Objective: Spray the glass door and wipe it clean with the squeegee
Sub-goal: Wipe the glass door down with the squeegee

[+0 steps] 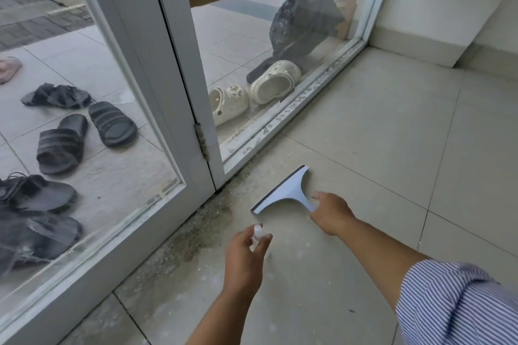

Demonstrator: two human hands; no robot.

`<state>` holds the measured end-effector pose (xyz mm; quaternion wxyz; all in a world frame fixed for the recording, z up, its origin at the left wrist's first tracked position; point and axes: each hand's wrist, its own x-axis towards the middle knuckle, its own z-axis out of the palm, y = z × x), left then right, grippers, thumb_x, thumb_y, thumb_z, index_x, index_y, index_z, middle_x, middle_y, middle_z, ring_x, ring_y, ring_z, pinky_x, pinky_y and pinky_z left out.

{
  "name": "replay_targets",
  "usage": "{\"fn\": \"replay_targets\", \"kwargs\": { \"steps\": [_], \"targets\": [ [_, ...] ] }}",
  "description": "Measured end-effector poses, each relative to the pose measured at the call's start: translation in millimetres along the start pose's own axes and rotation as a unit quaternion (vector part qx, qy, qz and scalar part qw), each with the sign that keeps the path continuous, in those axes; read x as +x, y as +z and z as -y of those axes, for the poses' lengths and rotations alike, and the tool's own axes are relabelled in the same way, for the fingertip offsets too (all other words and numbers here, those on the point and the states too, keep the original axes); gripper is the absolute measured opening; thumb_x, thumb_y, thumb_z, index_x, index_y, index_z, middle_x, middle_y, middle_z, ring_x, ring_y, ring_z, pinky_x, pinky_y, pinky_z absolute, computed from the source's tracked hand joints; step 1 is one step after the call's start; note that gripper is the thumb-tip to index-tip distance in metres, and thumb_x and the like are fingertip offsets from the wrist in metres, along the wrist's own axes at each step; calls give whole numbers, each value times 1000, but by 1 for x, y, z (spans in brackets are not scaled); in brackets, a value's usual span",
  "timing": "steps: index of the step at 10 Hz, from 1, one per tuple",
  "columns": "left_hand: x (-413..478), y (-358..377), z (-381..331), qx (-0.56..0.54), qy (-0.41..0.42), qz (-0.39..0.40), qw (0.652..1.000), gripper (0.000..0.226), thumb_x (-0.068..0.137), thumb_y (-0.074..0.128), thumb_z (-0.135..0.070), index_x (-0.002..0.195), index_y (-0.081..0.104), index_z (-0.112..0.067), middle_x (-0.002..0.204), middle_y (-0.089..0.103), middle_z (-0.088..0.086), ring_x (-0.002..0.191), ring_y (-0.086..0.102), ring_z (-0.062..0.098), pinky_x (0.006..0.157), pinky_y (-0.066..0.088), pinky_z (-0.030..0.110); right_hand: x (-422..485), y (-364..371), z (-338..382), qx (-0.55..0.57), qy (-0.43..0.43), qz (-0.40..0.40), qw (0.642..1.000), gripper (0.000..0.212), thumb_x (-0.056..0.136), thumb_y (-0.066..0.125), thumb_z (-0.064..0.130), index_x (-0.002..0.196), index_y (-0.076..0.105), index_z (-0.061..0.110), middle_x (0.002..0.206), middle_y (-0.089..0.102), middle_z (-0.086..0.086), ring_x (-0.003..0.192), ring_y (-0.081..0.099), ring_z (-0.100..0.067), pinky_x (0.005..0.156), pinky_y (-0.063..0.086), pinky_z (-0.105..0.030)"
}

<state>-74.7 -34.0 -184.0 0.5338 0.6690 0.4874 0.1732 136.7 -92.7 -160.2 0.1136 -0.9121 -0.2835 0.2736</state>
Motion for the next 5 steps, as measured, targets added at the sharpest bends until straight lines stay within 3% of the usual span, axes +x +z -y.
{"fn": "replay_targets", "kwargs": {
  "steps": [1,2,3,4,5],
  "targets": [
    [1,5,1,48,10,-5,999,49,89,74,-41,133,63,-22,126,62,-3,118,59,20,101,47,39,-6,7,-9,-92,-15,15,996,45,93,53,29,137,48,23,129,49,-8,118,52,-29,93,46,-34],
    [-1,1,1,68,-10,5,998,78,81,80,-47,147,47,-21,145,51,1,131,51,19,109,43,40,-7,5,0,-136,-41,-58,988,39,97,47,31,134,45,17,131,47,-8,122,47,-28,95,41,-35],
    [-5,-11,-4,62,-10,37,997,95,72,85,-52,151,37,-26,151,44,-2,137,44,17,110,40,35,-13,3,26,-73,-80,-77,991,43,97,46,29,138,48,16,134,49,-8,122,48,-27,97,43,-36],
    [-14,-32,-15,53,0,33,998,90,76,80,-57,150,38,-29,146,44,-7,133,43,10,107,40,31,-29,7,60,7,-144,-85,986,46,98,48,27,143,48,17,142,47,-5,125,49,-25,100,45,-36],
    [-28,-63,-33,29,11,4,1000,61,87,72,-51,139,51,-27,134,57,-7,124,52,8,98,43,26,-59,2,94,97,-181,-107,973,41,99,50,25,139,53,19,142,50,-2,126,51,-19,101,46,-33]
  ]
}}
